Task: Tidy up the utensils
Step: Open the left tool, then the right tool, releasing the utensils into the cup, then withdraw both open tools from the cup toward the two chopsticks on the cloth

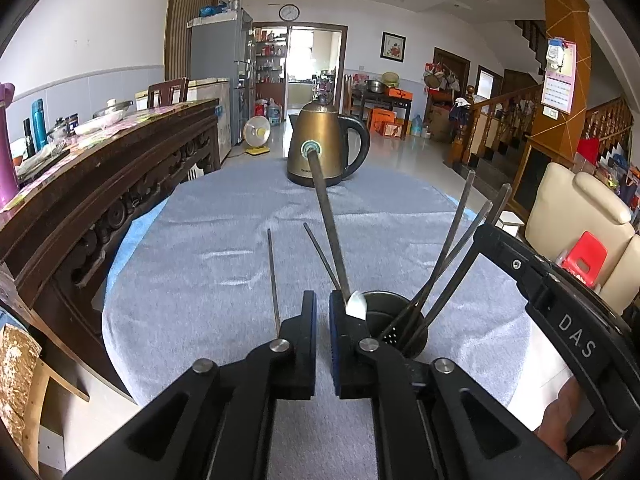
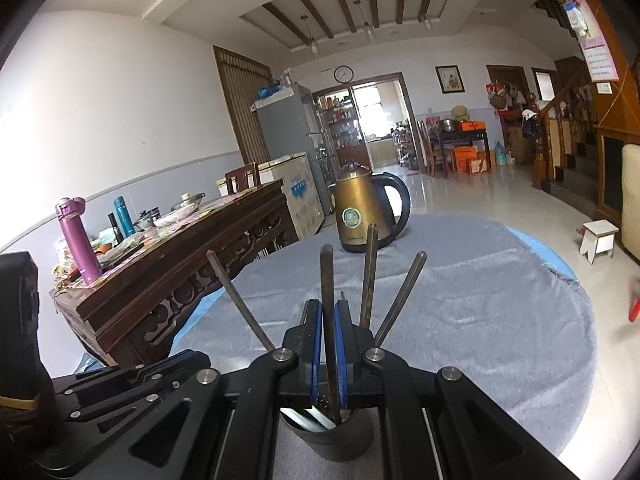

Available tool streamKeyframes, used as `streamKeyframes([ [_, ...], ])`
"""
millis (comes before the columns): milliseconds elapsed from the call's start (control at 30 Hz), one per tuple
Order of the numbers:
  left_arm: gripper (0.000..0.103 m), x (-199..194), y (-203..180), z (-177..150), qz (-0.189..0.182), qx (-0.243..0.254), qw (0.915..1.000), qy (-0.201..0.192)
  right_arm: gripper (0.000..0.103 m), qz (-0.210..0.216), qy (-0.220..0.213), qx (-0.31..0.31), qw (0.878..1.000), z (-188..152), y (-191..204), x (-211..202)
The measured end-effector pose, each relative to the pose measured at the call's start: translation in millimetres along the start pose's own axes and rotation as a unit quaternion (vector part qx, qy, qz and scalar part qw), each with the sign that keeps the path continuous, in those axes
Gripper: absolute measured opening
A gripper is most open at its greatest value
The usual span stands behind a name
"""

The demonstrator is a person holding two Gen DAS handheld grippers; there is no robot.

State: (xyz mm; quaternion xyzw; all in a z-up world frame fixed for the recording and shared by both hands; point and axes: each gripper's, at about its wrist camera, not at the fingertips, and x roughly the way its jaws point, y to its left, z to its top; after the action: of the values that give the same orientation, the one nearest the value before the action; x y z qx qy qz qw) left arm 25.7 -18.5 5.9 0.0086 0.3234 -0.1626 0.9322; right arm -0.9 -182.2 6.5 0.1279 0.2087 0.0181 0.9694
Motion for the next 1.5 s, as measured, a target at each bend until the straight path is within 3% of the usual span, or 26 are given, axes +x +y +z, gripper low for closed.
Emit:
streamKeyframes([
  [67,0.027,1.1,2.3,-0.7,0.001,-0.005,1.0000,0.002,0.009,0.004,0.006,0.005,1.000,0.9,-2.3,1.2],
  [133,0.034,0.7,4.5,-0.8,0.005,-0.009,0.9999,-0.001,0.009,0.001,0.003,0.009,1.000,1.7,-4.3,0.5],
  [600,0.046,9.7,17.9,-4.1,0.016,-0.037,0.9991,0.013,0.013,-0.042,-0.023,0.063,0.997,14.3,-47.0,-10.5],
  [1167,0.050,32.1,32.4,-12.3,0.044,-0.058,0.9961,0.049,0.013,-0.067,0.038,0.136,0.988,0.2,-91.6,13.4],
  [1300,0.051,35.8,36.9,-14.1,0.053,-0.062,0.9951,0.055,0.027,-0.067,0.051,0.144,0.986,-2.8,-94.8,18.6],
  [1500,0.052,39.7,42.5,-15.0,0.062,-0.066,0.9940,0.061,0.027,-0.069,0.061,0.149,0.985,-5.5,-96.0,26.0],
])
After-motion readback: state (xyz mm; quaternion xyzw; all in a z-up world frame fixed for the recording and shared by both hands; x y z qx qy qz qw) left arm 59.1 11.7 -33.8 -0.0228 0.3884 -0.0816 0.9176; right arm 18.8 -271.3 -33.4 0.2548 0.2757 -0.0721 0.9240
